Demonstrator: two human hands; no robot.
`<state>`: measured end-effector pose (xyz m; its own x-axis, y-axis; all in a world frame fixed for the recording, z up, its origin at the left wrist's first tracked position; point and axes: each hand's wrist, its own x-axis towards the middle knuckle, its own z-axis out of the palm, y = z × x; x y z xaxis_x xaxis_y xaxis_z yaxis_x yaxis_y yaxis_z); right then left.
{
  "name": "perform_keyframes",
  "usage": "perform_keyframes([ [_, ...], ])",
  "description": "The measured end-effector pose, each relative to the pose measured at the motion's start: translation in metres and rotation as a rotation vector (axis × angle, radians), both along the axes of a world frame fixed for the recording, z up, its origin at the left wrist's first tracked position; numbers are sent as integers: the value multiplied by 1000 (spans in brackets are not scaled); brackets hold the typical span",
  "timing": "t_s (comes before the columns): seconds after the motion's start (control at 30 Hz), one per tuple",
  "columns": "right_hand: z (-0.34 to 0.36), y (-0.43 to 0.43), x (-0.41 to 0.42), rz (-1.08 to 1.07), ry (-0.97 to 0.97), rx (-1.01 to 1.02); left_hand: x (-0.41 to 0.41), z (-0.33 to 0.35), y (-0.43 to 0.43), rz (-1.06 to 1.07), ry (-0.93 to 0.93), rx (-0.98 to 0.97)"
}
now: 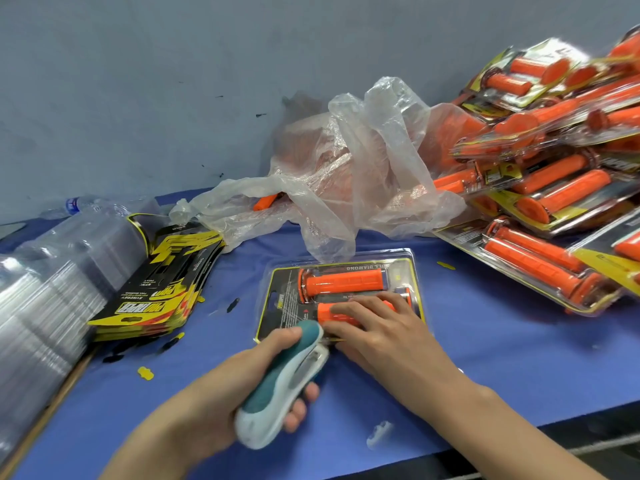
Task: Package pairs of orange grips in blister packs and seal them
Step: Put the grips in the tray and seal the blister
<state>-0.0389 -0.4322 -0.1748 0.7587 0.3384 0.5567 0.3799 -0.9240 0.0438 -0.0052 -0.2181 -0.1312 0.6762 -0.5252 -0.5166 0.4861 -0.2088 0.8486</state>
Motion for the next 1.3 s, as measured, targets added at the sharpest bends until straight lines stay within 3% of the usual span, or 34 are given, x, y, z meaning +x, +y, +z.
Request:
perform_keyframes([
  [0.1,-2,-7,-2,2,-6,12,14,14,39,2,-53,84],
  [0.27,-3,-14,-4,25,-24,32,27,20,61,369,-208,-185],
  [0.47,6,-28,-10,57,48,70,32,18,49,569,-441,-179],
  [0.73,16,-46,-17,111,185,258,28,12,37,319,-458,-72],
  [0.9,14,-51,-18,68,219,302,23,10,23,211,-507,179],
  [1.03,13,-61,-17,-119,137,292,25,11,19,220,-532,215],
  [1.13,12,-70,-17,-314,204,307,26,9,19,204,-530,216],
  [1.2,10,-74,-16,-377,259,427,27,8,20,204,-526,223],
  [1.3,15,-74,-11,-405,259,835,30,6,22,192,-525,228],
])
